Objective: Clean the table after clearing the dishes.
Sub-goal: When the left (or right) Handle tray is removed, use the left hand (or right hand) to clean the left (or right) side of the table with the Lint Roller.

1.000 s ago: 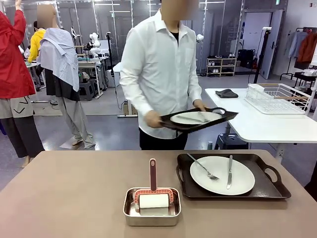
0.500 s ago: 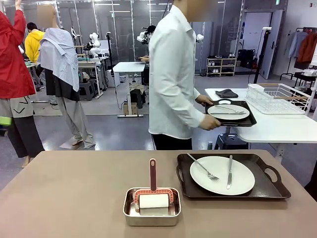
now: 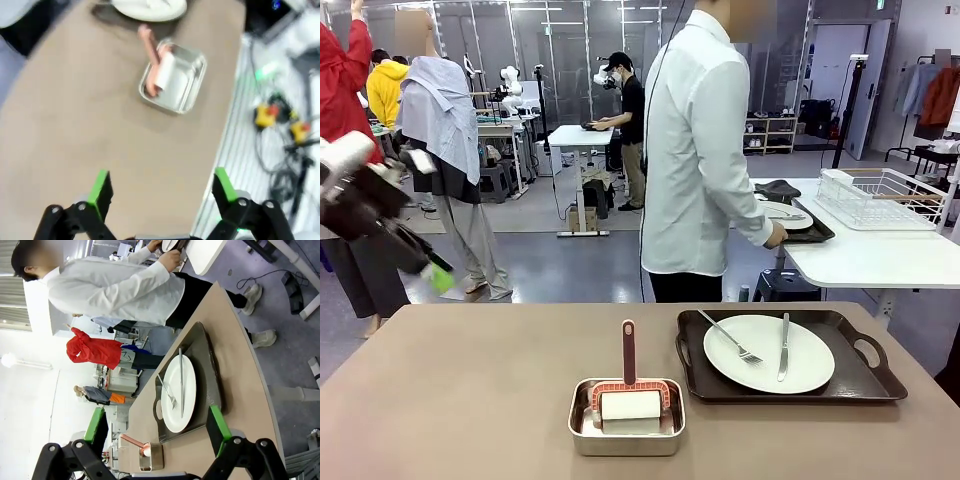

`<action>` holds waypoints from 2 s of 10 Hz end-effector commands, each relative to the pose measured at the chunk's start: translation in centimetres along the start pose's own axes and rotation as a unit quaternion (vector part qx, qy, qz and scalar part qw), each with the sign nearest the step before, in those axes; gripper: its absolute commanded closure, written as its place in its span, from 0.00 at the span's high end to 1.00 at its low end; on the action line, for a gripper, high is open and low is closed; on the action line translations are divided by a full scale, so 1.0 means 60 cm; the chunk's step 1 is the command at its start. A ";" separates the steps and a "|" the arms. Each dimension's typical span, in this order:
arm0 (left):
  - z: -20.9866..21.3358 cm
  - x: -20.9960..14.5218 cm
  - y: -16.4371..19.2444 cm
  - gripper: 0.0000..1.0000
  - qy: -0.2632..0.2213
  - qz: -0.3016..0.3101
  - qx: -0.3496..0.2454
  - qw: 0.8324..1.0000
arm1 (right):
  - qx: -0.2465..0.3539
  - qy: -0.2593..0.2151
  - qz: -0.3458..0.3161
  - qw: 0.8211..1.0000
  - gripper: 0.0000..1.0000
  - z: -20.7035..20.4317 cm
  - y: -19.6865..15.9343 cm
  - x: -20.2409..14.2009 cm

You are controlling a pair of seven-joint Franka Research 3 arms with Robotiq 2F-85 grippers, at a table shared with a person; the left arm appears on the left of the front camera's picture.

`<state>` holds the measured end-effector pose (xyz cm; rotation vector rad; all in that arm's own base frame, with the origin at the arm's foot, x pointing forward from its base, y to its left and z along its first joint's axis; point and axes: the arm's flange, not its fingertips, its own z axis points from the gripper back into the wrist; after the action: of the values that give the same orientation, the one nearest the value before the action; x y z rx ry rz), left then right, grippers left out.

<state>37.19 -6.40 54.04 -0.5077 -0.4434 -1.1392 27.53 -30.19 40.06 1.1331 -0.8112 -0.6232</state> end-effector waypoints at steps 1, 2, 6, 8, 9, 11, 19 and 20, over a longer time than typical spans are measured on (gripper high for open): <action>-0.050 -0.008 -0.013 1.00 0.084 -0.140 -0.005 0.987 | 0.008 -0.003 -0.003 1.000 1.00 0.003 0.005 -0.001; -0.075 -0.012 -0.031 1.00 0.101 -0.157 -0.017 0.982 | 0.008 -0.003 -0.003 1.000 1.00 0.003 0.005 -0.001; -0.073 0.015 -0.033 1.00 0.096 -0.116 -0.034 0.988 | 0.008 -0.003 -0.003 1.000 1.00 0.003 0.005 -0.001; -0.073 0.015 -0.033 1.00 0.096 -0.116 -0.034 0.988 | 0.008 -0.003 -0.003 1.000 1.00 0.003 0.005 -0.001; -0.073 0.015 -0.033 1.00 0.096 -0.116 -0.034 0.988 | 0.008 -0.003 -0.003 1.000 1.00 0.003 0.005 -0.001; -0.090 0.040 -0.022 1.00 0.165 -0.149 -0.048 0.974 | 0.008 -0.003 -0.003 1.000 1.00 0.003 0.005 -0.001; -0.274 0.431 0.023 1.00 0.326 -0.166 -0.082 0.927 | 0.008 -0.003 -0.003 1.000 1.00 0.003 0.005 -0.001; -0.295 0.449 0.026 1.00 0.337 -0.157 -0.083 0.925 | 0.008 -0.003 -0.003 1.000 1.00 0.003 0.005 -0.001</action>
<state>48.25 -34.97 54.32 -0.1705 0.1224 -1.6052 27.57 -30.14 40.10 1.1320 -0.8097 -0.6215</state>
